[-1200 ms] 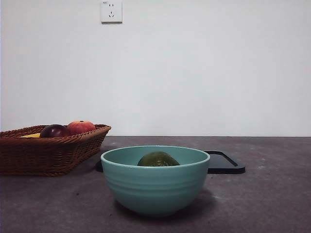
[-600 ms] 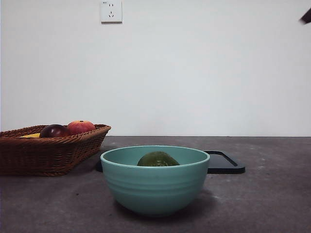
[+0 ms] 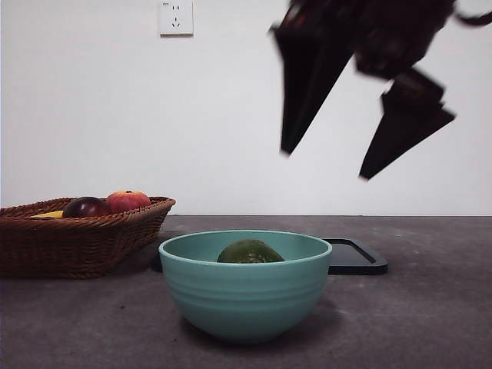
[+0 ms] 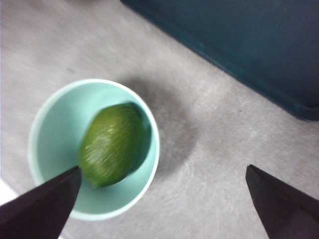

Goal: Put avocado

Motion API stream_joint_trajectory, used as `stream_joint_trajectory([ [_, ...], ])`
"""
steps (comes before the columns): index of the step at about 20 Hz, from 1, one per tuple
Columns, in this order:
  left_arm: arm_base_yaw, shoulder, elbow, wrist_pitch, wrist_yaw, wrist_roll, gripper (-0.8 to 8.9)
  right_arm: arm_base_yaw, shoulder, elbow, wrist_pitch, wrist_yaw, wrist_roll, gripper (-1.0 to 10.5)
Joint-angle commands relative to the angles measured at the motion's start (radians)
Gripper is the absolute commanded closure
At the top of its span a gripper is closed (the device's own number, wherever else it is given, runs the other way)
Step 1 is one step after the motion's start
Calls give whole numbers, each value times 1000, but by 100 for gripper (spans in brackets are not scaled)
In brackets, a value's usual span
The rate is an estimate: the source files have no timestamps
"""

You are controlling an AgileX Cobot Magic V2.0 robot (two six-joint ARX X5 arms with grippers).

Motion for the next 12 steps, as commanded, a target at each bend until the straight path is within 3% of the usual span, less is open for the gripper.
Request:
stream_joint_trajectory([
  [1,-7,2,13,11,-3,-2,314,21,107,61,-31,37,-18,415],
  [12,-7,2,13,11,-3,-2,314,28,315,82,-25,59,-60,437],
])
